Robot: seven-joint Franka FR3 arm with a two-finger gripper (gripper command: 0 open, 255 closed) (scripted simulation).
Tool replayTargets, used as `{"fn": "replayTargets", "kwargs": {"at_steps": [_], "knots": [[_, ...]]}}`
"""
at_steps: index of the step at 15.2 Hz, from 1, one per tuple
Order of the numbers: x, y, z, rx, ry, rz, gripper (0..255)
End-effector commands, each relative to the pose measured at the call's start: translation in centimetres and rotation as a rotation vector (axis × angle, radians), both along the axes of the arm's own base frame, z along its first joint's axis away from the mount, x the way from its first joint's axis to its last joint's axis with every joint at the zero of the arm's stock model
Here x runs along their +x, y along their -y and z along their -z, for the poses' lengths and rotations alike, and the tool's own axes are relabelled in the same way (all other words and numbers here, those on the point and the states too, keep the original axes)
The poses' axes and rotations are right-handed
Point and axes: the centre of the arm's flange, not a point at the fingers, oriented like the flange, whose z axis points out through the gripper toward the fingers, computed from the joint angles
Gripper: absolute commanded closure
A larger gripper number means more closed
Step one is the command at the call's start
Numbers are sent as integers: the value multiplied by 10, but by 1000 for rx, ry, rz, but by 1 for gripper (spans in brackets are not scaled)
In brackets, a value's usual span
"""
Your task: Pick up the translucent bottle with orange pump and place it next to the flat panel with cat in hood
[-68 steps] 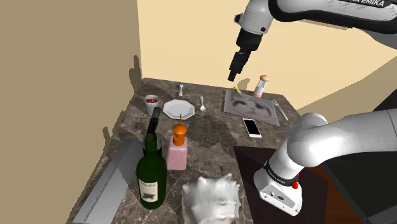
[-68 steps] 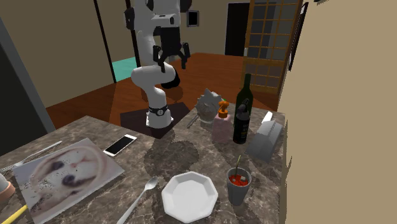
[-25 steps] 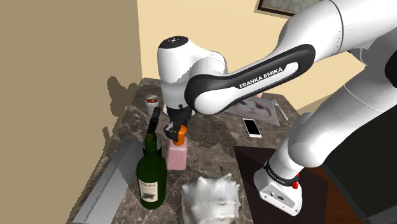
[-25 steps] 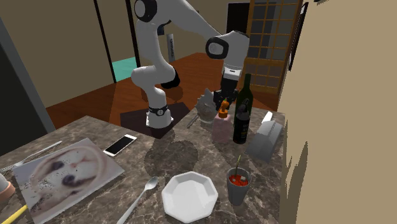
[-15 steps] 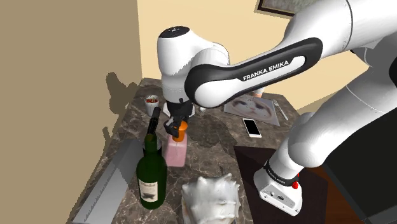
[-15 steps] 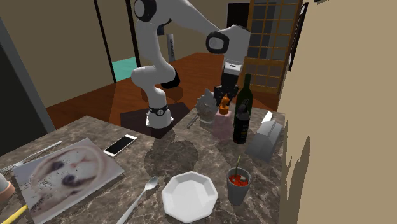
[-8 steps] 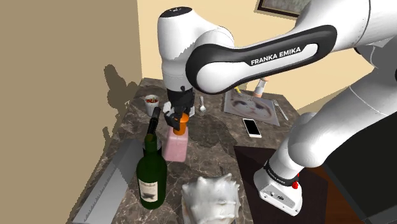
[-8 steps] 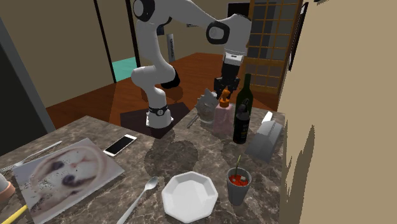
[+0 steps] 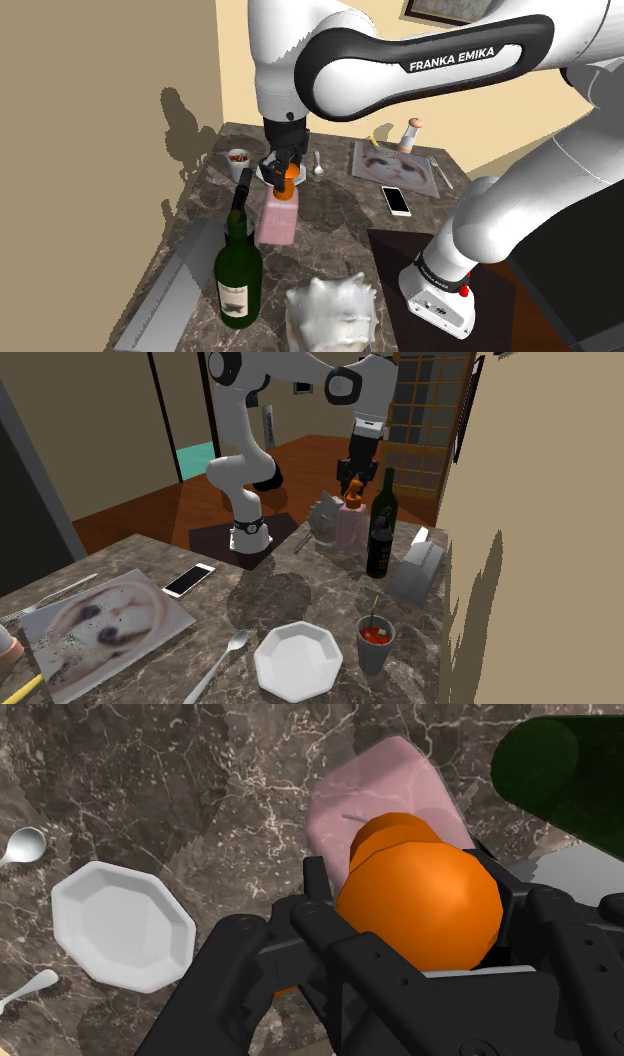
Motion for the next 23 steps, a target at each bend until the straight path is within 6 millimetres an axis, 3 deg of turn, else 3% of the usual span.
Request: {"fn": "replayTargets", "kwargs": {"at_steps": [1,23], "knots": [[1,0,-11,0,0,0,255],[1,0,-127,0,0,0,255]]}}
